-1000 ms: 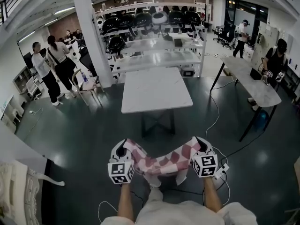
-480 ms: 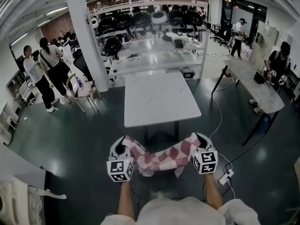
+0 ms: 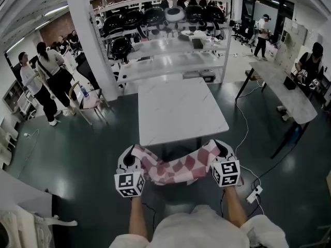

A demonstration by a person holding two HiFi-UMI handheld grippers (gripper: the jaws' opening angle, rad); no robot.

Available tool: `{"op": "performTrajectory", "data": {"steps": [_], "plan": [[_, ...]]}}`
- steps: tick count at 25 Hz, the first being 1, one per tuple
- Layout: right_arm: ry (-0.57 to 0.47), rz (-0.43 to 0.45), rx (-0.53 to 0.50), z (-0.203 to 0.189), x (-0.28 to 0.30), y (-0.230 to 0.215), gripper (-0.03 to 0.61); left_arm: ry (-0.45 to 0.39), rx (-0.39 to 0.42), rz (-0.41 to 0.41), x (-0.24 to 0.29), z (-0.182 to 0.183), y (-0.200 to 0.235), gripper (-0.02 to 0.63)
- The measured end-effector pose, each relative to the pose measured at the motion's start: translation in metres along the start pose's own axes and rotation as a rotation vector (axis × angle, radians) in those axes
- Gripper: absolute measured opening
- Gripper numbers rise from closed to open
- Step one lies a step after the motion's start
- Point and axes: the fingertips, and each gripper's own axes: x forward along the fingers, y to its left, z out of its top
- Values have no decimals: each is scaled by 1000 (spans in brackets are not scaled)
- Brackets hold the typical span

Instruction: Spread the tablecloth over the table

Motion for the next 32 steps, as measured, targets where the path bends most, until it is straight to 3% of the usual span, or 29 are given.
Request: {"op": "performTrajectory", "data": {"steps": [15,32], "plan": [[-7,21,23,-1,86,-24,17,16,9,35,71,-8,38,29],[36,137,67,-1,301,-91,17,77,-20,94,285,-28,73,29]]}}
